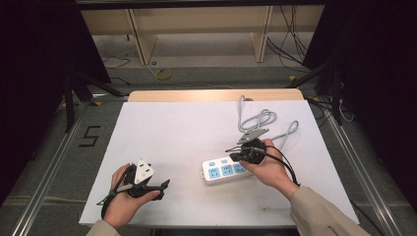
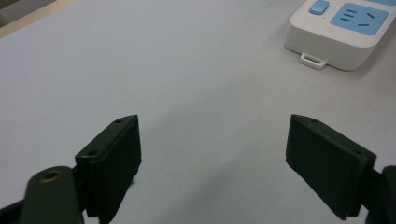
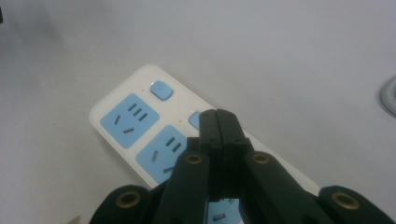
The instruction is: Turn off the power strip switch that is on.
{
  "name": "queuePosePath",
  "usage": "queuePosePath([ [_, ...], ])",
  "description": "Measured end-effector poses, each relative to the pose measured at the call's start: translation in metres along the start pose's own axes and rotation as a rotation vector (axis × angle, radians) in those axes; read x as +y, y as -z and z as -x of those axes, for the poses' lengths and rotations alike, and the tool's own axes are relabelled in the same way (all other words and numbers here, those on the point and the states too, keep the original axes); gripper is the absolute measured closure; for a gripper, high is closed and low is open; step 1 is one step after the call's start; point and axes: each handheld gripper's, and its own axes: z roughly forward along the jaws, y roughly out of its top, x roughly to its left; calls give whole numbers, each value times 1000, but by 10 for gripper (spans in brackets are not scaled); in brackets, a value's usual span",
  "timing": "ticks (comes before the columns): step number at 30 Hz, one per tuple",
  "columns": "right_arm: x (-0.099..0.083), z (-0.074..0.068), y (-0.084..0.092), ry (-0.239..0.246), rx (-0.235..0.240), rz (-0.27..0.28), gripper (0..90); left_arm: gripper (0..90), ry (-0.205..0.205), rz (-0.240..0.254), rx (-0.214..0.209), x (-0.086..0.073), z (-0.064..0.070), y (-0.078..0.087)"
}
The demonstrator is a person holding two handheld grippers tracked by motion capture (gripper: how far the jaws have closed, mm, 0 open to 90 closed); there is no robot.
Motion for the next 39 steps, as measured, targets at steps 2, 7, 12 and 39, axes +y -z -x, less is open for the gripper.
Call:
queuePosePath([
  [2,1,-1,-3,-3,3,-7,900,178,0,0,-2,0,0,0],
  [7,5,-3,-12,5,10,-22,900,178,0,0,-1,0,0,0],
  [12,9,-5,-20,2,15,-34,900,179,1,1,-3,0,0,0],
  [39,18,-5,-40,15,10,-108,900,179,-1,1,-2,0,0,0],
])
